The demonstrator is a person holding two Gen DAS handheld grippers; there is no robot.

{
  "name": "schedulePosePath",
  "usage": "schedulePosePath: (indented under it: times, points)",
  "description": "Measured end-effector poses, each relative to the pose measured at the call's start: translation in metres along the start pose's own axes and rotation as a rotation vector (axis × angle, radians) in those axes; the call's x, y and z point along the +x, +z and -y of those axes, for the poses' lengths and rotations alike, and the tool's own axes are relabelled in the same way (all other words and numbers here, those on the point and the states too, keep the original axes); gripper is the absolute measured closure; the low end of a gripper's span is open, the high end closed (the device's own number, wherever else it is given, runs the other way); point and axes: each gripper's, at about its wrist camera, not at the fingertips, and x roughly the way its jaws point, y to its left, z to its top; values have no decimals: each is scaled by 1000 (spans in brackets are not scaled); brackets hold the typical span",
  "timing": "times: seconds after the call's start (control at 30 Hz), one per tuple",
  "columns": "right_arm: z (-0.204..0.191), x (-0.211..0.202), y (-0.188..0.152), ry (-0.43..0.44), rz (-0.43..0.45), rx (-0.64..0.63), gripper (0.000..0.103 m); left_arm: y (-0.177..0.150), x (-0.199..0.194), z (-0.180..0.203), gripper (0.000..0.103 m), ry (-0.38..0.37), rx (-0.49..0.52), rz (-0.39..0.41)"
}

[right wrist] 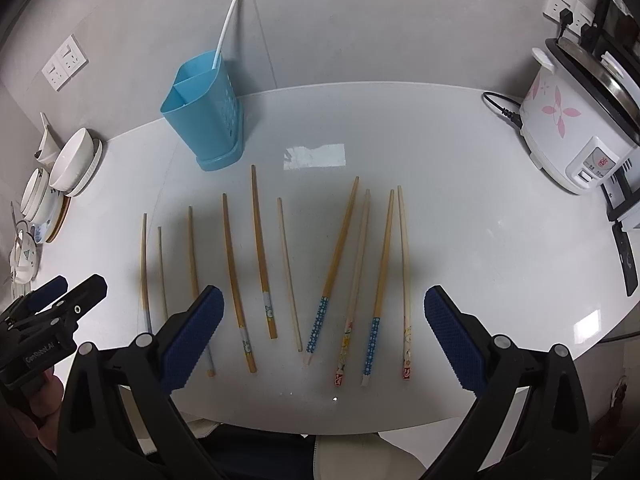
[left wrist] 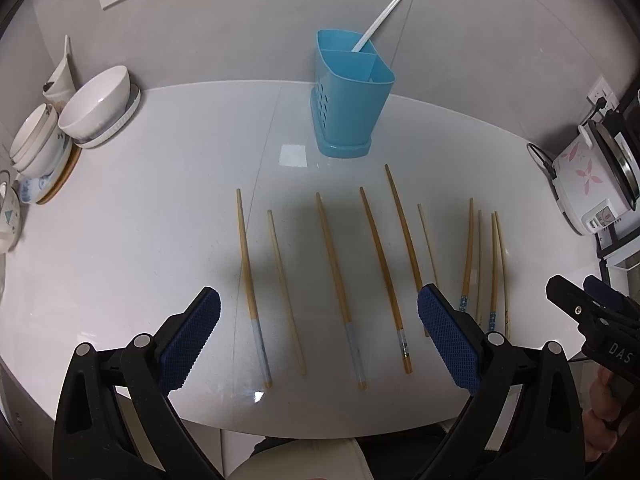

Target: Organize utensils

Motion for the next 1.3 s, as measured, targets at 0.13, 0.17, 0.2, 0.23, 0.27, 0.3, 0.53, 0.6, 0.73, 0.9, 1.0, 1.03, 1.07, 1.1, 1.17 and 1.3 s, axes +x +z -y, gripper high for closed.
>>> schedulePosePath:
  times: [0.13,0.17,0.2,0.23,0.27,0.3,0.53,0.6,0.73,0.9,1.0,1.03,1.07,1.1,1.17,1.3]
  points:
    - [0,0,1,-4,1,-3,7,-1,-1,-1,6,2,1,1]
    - [-1,-1,1,0,2,-3,7,-1,-1,-1,6,4,1,0]
    - [-1,-1,1,3,3,-3,7,-1,-1,-1,6,4,2,0]
    - [-1,-1,1,2,4,-4,7,-1,-1,-1,6,5,2,1]
    - [-1,-1,0,1,5,-5,8,-1,-2,0,6,7,4,2]
    - [-1,-1,-1,2,5,-6,7,-1,-2,0,6,8,6,2]
    - [0,-2,-3,0,5,-10,7,0,-3,4,6,9,20,6]
    - [-1,-2,-2,-1,3,-9,7,0,-2,4,6,8,20,3]
    - [0,-1,-4,1,0,-9,8,0,-1,5,6,-1,23,-3]
    - [-1,-1,-4,-2,2,-8,8,0,-1,5,6,1,23,0]
    - [-1,-1,-4,-1,0,-7,8,-1,-1,5,6,1,25,4]
    - [-1,-1,-4,-1,0,-7,8,-1,-2,6,6,1,26,5]
    - [-1,-1,-4,-1,1,-6,8,-1,-2,6,6,1,25,4]
    - [-1,-1,-4,-1,1,-7,8,-1,-2,6,6,3,25,4]
    - [-1,0,-4,-2,1,-6,8,-1,-2,5,6,5,24,4]
    - [-1,1,-4,4,-2,-9,8,-1,0,3,6,4,17,-3]
